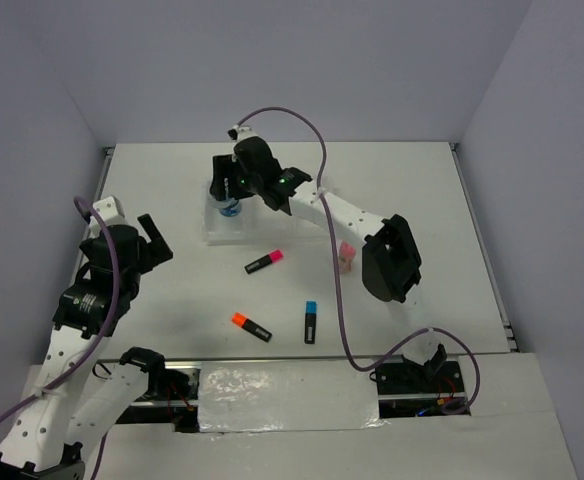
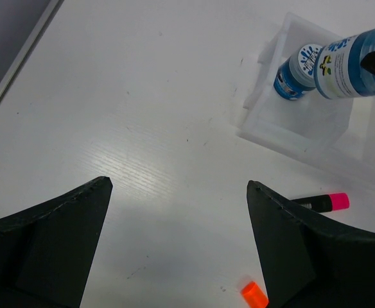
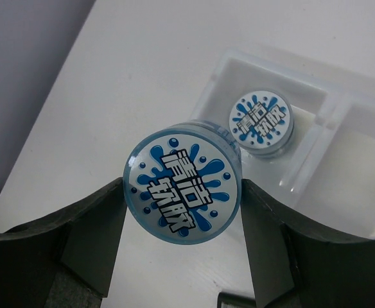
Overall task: Sort the stationery into containers
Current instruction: Place the stationery in the storage box.
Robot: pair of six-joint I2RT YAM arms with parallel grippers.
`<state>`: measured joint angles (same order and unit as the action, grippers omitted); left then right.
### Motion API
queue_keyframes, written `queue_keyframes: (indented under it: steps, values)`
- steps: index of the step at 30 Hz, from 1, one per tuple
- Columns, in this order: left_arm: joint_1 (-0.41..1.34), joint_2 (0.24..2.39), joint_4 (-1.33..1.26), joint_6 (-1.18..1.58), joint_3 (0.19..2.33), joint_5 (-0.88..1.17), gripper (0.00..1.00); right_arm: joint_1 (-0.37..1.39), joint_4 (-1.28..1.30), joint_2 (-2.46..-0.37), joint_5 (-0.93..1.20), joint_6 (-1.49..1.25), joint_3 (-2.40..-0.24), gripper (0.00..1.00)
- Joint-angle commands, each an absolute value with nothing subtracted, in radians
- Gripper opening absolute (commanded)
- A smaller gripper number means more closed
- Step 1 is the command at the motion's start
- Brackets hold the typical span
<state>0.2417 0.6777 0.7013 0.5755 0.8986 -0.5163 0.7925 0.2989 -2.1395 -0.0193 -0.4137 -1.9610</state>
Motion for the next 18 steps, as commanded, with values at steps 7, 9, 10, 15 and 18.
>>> queue_keyframes:
  steps: [7,9,10,15,18]
  values:
    - [0.222,0.681,0.647,0.538,0.914,-0.463,0.99,0.816,0.276,-2.217,-0.031,-0.394,-2.048,0.00]
    - [0.221,0.683,0.647,0.535,0.914,-0.459,0.99,0.818,0.281,-2.221,-0.044,-0.388,-2.039,0.00]
    - [0.221,0.683,0.647,0.535,0.914,-0.453,0.99,0.818,0.284,-2.220,-0.054,-0.385,-2.036,0.00]
    - [0.219,0.681,0.638,0.531,0.911,-0.440,0.99,0.822,0.281,-2.235,-0.049,-0.380,-2.026,0.00]
    - [0.218,0.683,0.637,0.526,0.910,-0.431,0.99,0.827,0.305,-2.269,-0.060,-0.364,-2.061,0.01]
